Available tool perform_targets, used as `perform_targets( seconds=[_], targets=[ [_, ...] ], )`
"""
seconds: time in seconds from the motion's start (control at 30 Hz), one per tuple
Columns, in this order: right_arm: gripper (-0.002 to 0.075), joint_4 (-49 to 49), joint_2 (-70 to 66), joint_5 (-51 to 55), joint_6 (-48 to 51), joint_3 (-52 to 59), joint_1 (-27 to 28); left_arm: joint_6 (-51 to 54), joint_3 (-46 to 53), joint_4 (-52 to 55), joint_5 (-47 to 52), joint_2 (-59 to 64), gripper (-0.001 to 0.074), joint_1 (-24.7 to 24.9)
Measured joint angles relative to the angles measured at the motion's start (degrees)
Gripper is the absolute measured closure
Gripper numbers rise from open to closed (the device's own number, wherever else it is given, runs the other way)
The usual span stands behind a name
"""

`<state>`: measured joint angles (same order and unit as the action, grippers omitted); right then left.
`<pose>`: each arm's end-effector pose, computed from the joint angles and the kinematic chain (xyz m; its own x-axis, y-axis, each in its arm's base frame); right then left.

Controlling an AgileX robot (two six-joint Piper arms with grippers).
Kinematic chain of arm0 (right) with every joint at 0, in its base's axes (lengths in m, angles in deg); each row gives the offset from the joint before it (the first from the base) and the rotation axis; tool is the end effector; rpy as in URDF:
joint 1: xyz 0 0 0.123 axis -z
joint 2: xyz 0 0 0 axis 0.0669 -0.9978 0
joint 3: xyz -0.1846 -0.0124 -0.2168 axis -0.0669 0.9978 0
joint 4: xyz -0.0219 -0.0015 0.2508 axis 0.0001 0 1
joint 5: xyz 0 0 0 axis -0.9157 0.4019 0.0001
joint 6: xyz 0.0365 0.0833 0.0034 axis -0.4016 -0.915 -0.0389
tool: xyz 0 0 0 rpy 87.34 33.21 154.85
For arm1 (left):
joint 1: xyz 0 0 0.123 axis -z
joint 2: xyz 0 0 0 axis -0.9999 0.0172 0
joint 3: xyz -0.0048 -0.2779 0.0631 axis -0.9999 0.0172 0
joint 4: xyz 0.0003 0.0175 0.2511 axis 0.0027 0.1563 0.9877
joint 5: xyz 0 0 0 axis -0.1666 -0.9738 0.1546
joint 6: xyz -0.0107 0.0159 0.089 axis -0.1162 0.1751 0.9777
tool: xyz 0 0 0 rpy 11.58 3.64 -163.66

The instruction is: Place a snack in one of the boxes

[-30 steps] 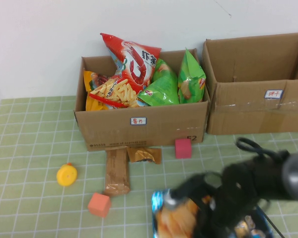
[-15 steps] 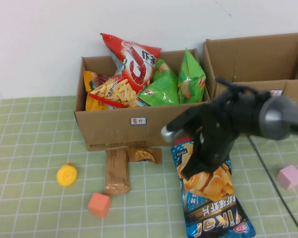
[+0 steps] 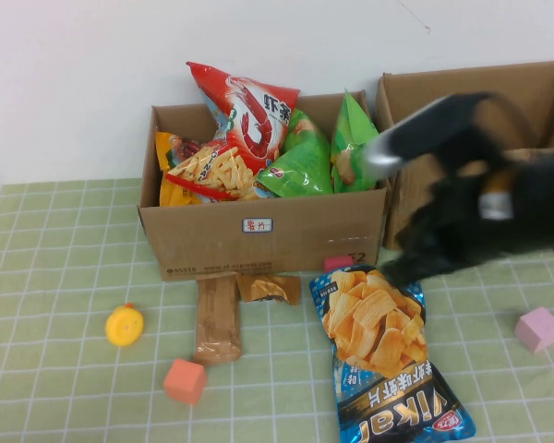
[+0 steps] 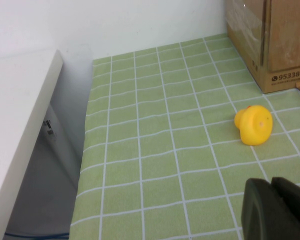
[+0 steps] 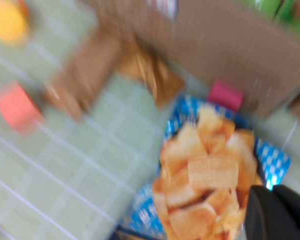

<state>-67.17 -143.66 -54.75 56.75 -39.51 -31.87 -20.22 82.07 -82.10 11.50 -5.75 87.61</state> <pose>0.2711 0.1898 0.3006 -0.5550 -0.4834 -0.6770 -0.5979 0.7977 -0.0794 0.0537 0.0010 0.1786 -0.2382 0.0663 -0.9689 -0.0034 0.9976 0.0691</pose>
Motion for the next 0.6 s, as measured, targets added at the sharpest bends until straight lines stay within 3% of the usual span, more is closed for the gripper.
perform_targets(
  seconds=[0.23,0.6],
  targets=[
    [0.0728,1.4,22.8,-13.2,0.8,16.5,0.0,-0.2,0.0,0.0,0.0,0.0,0.0737,0.0],
    [0.0728,-2.3,52.9,-12.3,1.3,32.3,0.0,-0.2,0.0,0.0,0.0,0.0,0.0737,0.0]
  ],
)
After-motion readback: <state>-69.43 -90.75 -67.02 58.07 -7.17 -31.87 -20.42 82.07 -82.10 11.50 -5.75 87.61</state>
